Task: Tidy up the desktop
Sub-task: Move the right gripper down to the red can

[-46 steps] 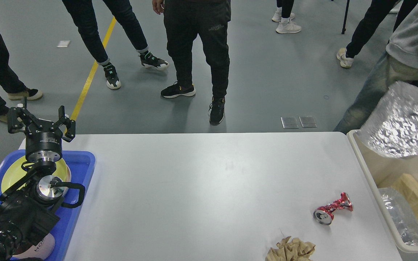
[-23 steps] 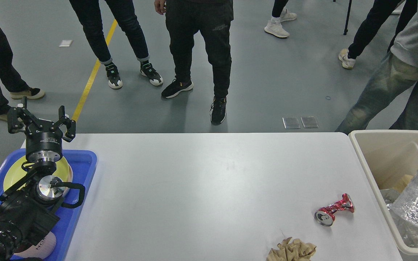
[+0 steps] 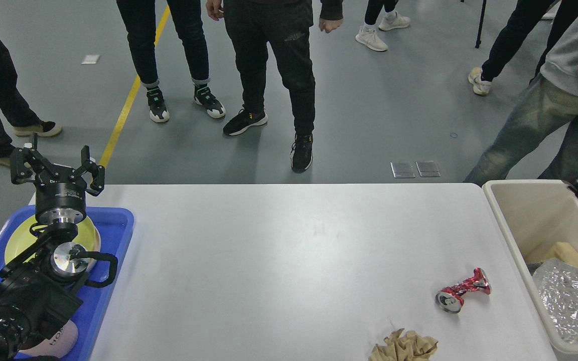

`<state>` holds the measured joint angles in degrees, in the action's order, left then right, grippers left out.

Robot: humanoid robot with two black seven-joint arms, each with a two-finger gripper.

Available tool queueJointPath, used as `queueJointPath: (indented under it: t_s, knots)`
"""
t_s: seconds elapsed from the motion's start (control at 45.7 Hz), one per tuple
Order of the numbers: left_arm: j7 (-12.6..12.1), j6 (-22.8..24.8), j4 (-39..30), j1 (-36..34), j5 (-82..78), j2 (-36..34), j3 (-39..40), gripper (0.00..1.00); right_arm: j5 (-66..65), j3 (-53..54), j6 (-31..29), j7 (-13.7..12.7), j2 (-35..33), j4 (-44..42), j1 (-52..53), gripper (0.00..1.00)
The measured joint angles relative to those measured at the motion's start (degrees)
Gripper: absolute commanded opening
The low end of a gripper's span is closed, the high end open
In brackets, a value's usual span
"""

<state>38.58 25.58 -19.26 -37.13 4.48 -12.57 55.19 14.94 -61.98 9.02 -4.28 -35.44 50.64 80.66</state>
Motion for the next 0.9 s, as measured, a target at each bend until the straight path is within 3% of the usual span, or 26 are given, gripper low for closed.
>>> queueJointPath:
  t_s: [0.175,0.35,0.569,0.723,0.898]
  knots:
    - [0.0,0.0,0.0,0.0,0.0,0.0,0.0,0.96,0.1,-8.4,-12.5,0.0,5.7,8.9,17.3,1.00]
    - [0.0,0.0,0.0,0.0,0.0,0.0,0.0,0.96,0.1,-11.0,-36.9,0.1,8.7,15.9,34.0,1.00]
    - [0.0,0.0,0.0,0.0,0.0,0.0,0.0,0.96,0.1,-14.3,-59.9,0.2,13.2,23.6,50.1,1.00]
    - [0.0,0.0,0.0,0.0,0.0,0.0,0.0,0.96,0.0,-16.3,-63.7,0.1,14.6,24.2,50.7,1.00]
    - [0.0,0.0,0.0,0.0,0.0,0.0,0.0,0.96,-0.1,-15.5,-61.4,0.1,12.4,18.8,36.7,1.00]
